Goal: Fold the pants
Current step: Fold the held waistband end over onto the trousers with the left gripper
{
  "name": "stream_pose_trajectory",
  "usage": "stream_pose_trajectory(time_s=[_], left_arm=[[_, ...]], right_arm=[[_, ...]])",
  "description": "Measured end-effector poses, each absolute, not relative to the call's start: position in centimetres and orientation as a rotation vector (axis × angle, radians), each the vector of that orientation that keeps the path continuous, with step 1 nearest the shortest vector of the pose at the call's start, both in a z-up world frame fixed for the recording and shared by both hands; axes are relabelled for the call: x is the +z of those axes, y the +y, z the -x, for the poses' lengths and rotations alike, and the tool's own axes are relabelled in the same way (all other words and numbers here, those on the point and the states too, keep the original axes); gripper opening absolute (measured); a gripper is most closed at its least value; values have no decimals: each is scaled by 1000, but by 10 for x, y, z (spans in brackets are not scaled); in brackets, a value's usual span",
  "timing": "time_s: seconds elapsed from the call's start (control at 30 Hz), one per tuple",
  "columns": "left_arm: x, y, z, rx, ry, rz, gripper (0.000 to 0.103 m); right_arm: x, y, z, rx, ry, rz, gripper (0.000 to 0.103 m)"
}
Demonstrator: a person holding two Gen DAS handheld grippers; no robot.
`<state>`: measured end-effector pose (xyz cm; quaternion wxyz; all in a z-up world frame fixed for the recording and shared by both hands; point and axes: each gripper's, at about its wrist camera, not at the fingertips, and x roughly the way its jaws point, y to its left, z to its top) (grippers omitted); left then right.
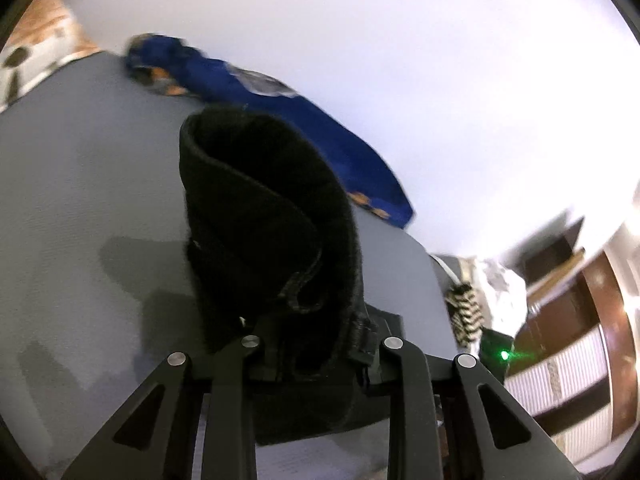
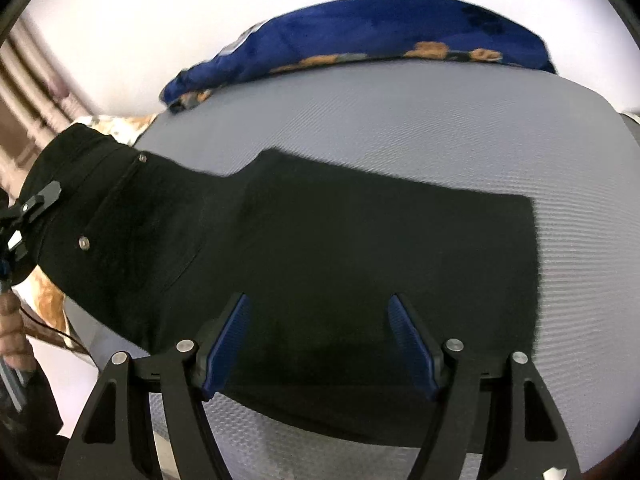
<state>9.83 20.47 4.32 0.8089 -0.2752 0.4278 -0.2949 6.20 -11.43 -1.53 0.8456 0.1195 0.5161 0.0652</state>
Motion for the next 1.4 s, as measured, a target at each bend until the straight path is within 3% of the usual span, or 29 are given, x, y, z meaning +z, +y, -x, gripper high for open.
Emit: stream_pose_trajectory(time_s=[0.4, 0.83, 1.0, 1.13, 1.2, 1.27, 1.4], left_arm=[[36, 72, -95, -825, 1024, 470, 25], [-29, -47, -81, -755, 1156, 144, 27], [-24, -66, -65, -737, 1125, 36, 38], [-5, -71, -43, -803, 1060, -65, 59], [10, -62, -34, -839, 1021, -71, 64], [23, -48, -32, -840, 988, -47, 72], [30, -11, -45, -729, 966, -10, 72]], right_arm=[[-8, -201, -48, 54, 1064, -376, 69], [-15, -251, -44, 38, 1037, -487, 69], [-20, -256, -44, 75, 1048, -530, 69], [-22, -256, -48, 126, 1057, -559, 69], [-25, -255, -52, 172, 1068, -586, 69], [-30, -253, -55, 211, 1080, -611, 66], [-47, -245, -66, 277, 1121, -634, 52]])
